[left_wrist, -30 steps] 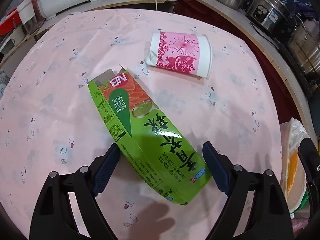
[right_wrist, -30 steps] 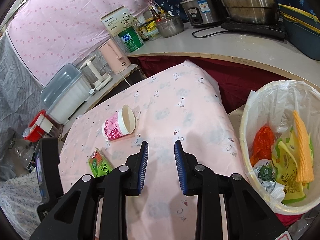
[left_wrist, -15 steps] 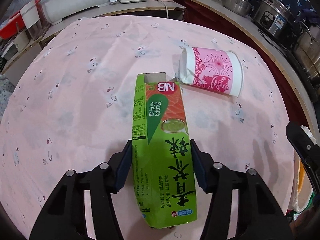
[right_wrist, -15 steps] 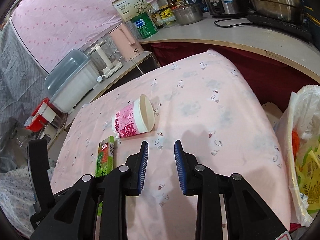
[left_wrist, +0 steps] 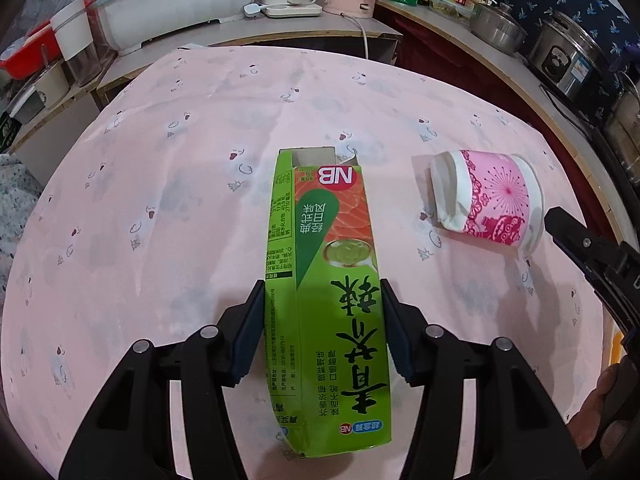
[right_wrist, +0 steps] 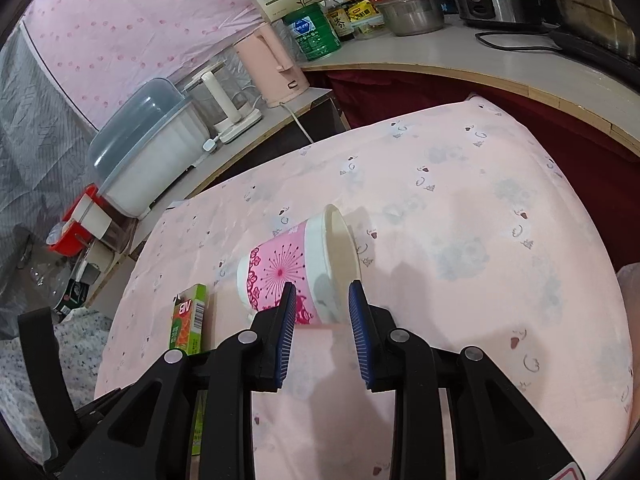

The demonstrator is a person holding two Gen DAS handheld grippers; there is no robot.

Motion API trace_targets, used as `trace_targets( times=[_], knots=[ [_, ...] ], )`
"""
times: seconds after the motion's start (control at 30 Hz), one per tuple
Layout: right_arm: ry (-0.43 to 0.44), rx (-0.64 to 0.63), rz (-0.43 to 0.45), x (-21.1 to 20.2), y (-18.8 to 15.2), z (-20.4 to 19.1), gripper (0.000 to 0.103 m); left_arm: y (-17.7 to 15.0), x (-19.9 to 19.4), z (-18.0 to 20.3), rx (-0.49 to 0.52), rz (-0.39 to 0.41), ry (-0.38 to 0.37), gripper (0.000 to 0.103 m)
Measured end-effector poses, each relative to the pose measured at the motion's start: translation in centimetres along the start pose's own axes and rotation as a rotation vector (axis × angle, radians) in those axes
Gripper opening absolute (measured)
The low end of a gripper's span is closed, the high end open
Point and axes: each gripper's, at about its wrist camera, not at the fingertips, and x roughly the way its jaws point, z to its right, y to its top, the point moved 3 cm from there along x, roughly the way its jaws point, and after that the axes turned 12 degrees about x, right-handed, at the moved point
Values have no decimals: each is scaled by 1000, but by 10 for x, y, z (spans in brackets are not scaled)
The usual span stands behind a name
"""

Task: Collect trash
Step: 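Grasp the green NB tea carton with the left tool while the right tool grasps the pink paper cup rim, then carry the tea carton and pink cup over the white trash bin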

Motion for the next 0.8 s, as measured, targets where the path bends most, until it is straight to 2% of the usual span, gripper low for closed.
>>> trace_targets(
  times=[0.3,0.37,0.43,0.6,0.8],
  knots=[
    [22,-6,-37,28,6,-6,27,15,11,1,11,6,-14,52],
    [29,-11,-44,27,3,-7,24,15,11,5,16,7,-18,52],
    [44,-21,-54,25,-1,-9,10,14,9,8,19,7,-24,52],
    [56,-34,-34,6,-10,-14,4,10,-5,25,42,21,-38,52],
    [62,-31,21,-35,-9,-10,4,6,-31,50,75,54,-60,52]
  ],
)
